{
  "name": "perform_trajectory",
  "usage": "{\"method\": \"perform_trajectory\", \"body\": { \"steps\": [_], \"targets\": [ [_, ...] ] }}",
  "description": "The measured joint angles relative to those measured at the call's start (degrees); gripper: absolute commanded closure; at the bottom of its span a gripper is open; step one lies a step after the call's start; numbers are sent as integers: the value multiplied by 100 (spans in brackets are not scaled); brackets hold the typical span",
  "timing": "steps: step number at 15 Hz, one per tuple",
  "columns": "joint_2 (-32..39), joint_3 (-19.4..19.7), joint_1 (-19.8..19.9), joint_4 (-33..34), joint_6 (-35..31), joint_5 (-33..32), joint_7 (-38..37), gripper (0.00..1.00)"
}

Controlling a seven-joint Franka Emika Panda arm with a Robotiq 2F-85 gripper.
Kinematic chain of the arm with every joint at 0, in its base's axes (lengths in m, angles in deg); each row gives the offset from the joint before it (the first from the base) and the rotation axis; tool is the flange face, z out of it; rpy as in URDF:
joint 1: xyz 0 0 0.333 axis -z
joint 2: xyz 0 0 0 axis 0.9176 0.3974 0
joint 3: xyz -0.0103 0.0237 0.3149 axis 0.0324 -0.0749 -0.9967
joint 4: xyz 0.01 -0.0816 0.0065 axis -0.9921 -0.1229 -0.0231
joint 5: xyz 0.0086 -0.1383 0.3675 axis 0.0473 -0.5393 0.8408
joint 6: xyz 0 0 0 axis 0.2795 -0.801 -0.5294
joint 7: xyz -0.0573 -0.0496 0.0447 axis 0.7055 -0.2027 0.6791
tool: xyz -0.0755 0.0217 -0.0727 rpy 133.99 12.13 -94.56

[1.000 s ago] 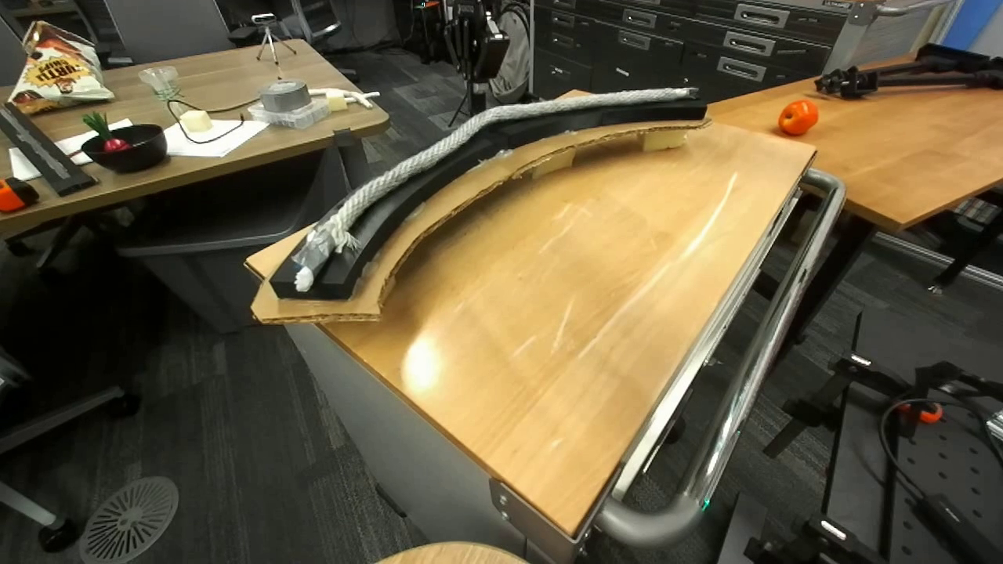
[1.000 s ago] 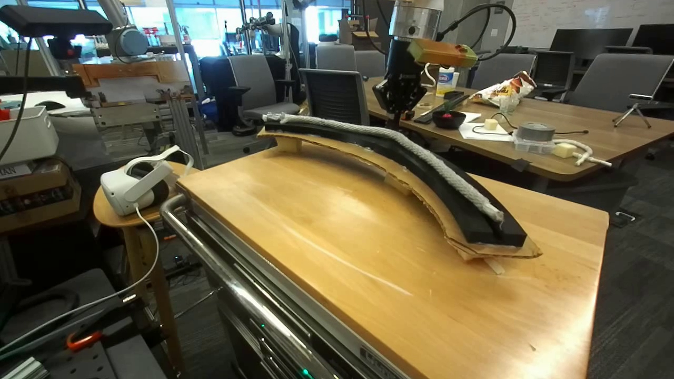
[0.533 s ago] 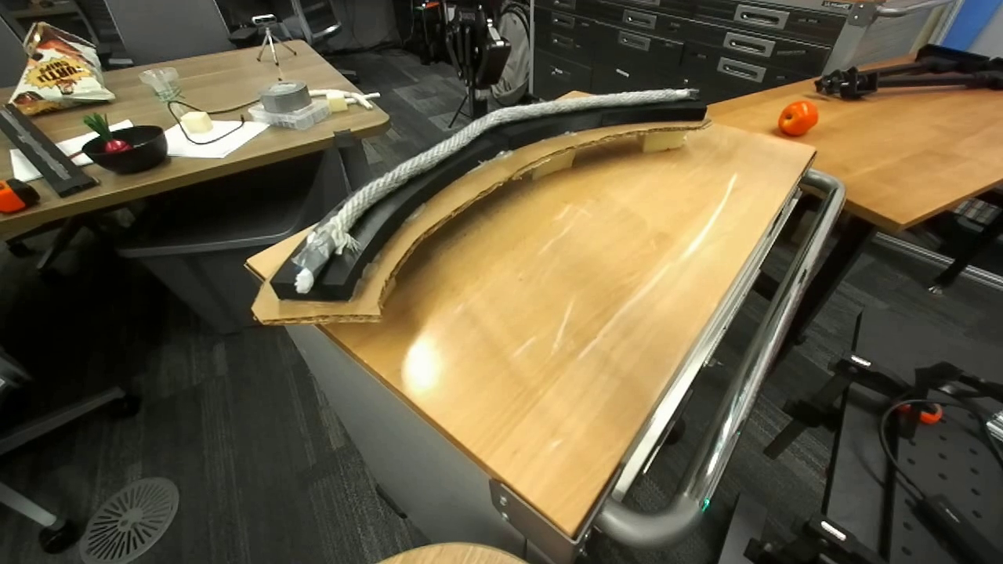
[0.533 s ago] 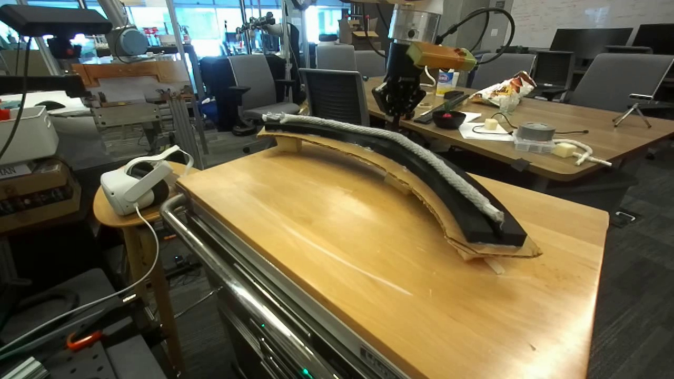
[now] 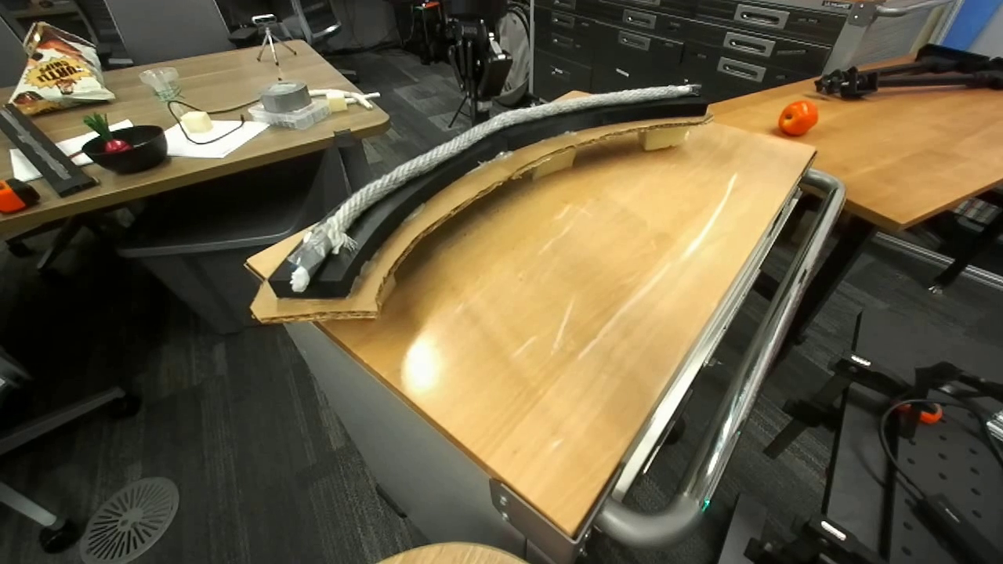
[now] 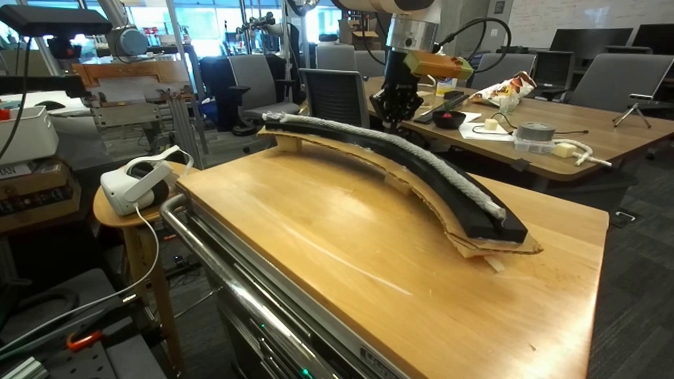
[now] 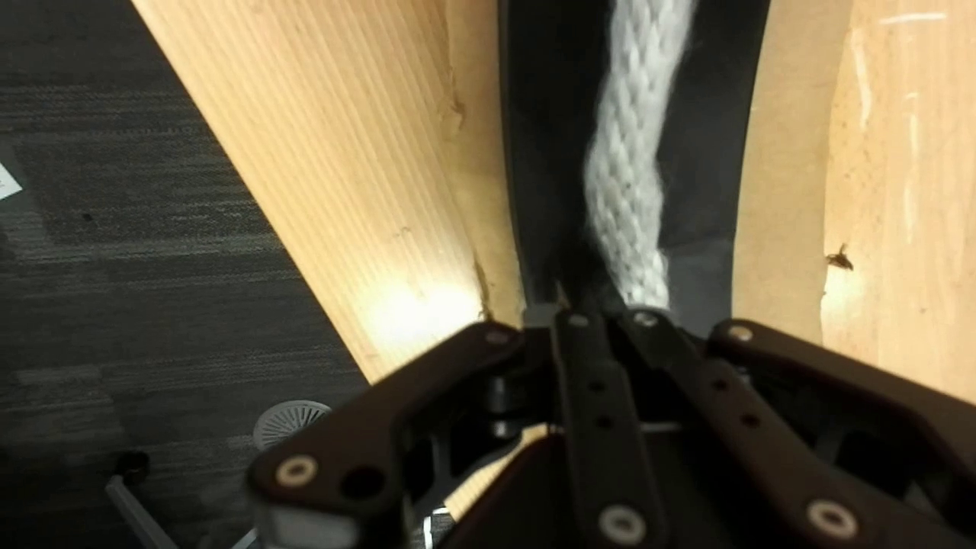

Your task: Put the white rope on the black board

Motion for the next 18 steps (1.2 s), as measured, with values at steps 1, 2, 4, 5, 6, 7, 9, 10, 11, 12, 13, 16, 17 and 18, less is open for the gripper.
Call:
{"method": "perform_trajectory", "body": {
  "steps": [1, 2, 4, 5, 6, 7, 9, 10, 11, 12, 13, 16, 17, 18],
  "targets": [
    [-15, 0, 0, -32, -43, 0, -4, 100],
    [-43, 2, 0, -77, -115, 0, -19, 100],
    [-137, 8, 1, -224, -316, 0, -59, 100],
    [-194, 11, 1, -307, -472, 0, -86, 100],
    [-270, 12, 1, -407, -666, -1, -108, 100],
    [-358, 12, 1, -513, -854, -2, -118, 100],
    [-592, 11, 0, -728, -1020, -21, -117, 100],
    [-745, 11, 0, -846, -999, -63, -114, 84],
    [-922, 20, -5, -968, -890, -165, -115, 78],
    [-1125, 26, -6, -1085, -635, -261, -108, 66],
    [-1337, 33, -6, -1191, -260, -325, -81, 60],
    [-2004, 44, -4, -1516, 1058, -363, 237, 34],
    [-2206, 44, 0, -1637, 1428, -332, 453, 28],
    [-2386, 45, 7, -1766, 1710, -291, 669, 44]
  ]
}}
